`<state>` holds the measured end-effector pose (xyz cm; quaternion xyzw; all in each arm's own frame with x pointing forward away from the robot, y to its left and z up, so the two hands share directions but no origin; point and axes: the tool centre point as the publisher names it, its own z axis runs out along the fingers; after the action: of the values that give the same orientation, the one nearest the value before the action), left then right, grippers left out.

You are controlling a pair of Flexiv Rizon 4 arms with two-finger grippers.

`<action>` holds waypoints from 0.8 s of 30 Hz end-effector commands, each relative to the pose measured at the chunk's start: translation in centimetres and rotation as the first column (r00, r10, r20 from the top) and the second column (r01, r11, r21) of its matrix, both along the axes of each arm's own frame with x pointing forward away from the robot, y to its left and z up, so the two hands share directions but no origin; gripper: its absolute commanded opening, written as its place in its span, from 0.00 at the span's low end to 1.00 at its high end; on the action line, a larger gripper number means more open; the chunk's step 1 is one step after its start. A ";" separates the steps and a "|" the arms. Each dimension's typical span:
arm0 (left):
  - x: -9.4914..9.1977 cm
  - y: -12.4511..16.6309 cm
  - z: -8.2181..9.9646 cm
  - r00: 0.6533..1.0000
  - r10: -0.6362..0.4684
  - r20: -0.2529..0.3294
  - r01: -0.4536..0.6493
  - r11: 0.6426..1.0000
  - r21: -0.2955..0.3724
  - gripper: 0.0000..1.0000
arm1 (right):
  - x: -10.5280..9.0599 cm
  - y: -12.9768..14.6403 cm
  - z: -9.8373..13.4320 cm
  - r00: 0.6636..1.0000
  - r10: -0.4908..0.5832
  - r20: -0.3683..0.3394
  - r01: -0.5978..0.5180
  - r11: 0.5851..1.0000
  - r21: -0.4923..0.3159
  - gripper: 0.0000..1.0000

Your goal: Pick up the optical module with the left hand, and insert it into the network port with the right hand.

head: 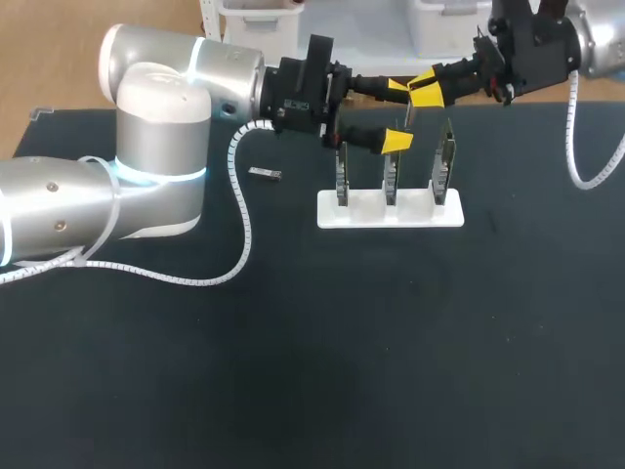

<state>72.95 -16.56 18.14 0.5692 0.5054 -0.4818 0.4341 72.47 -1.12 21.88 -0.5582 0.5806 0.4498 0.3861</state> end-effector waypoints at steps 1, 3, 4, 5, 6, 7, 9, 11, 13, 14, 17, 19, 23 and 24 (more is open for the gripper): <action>0.1 0.0 0.0 1.000 -0.002 0.000 0.002 1.000 0.001 1.00 | -0.1 0.0 0.0 1.000 -0.002 0.001 0.002 1.000 -0.001 0.00; 0.1 0.0 0.0 1.000 -0.002 0.000 0.002 1.000 0.001 1.00 | -0.1 0.0 0.0 1.000 -0.002 0.001 0.002 1.000 -0.001 0.00; 0.2 -0.1 0.2 1.000 -0.010 0.013 0.010 1.000 0.006 1.00 | -0.1 0.0 0.0 1.000 -0.002 0.001 0.002 1.000 -0.001 0.00; 0.2 0.0 0.3 1.000 -0.021 0.022 0.021 1.000 0.016 1.00 | -0.1 0.0 0.0 1.000 -0.002 0.001 0.002 1.000 -0.001 0.00; 0.1 0.0 0.4 0.999 -0.021 0.032 0.019 0.999 0.040 1.00 | -0.1 0.0 0.0 1.000 -0.002 0.001 0.002 1.000 -0.001 0.00; 0.2 0.1 0.6 0.999 -0.022 0.040 0.020 0.998 0.052 1.00 | -0.1 0.0 0.0 1.000 -0.002 0.001 0.002 1.000 -0.001 0.00; 0.2 0.3 0.9 0.999 -0.025 0.045 0.022 0.997 0.068 1.00 | -0.1 0.0 0.0 1.000 -0.002 0.001 0.002 1.000 -0.001 0.00; 0.2 0.5 1.1 0.998 -0.022 0.059 0.015 0.994 0.109 1.00 | -0.1 0.0 0.0 1.000 -0.002 0.001 0.002 1.000 -0.001 0.00; 0.2 0.9 1.4 0.998 -0.024 0.064 0.015 0.991 0.135 1.00 | -0.1 0.0 0.0 1.000 -0.002 0.001 0.002 1.000 -0.001 0.00; 0.2 1.1 1.4 0.997 -0.023 0.069 0.012 0.988 0.152 1.00 | -0.1 0.0 0.0 1.000 -0.002 0.001 0.002 1.000 -0.001 0.00; 0.1 1.8 1.5 0.997 -0.027 0.069 0.013 0.981 0.193 1.00 | -0.1 0.0 0.0 1.000 -0.002 0.001 0.002 1.000 -0.001 0.00; 0.0 2.4 1.4 0.998 -0.024 0.066 0.009 0.977 0.211 1.00 | -0.1 0.0 0.0 1.000 -0.002 0.001 0.002 1.000 -0.001 0.00; -0.1 3.5 1.0 0.998 -0.018 0.065 0.000 0.965 0.262 1.00 | -0.1 0.0 0.0 1.000 -0.002 0.001 0.002 1.000 -0.001 0.00; -0.1 3.8 0.9 0.998 -0.015 0.061 -0.002 0.963 0.269 1.00 | -0.1 0.0 0.0 1.000 -0.002 0.001 0.002 1.000 -0.001 0.00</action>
<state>73.13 -13.40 18.71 0.6349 0.5436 -0.4002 0.3758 72.46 -1.12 21.88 -0.5582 0.5806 0.4497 0.3861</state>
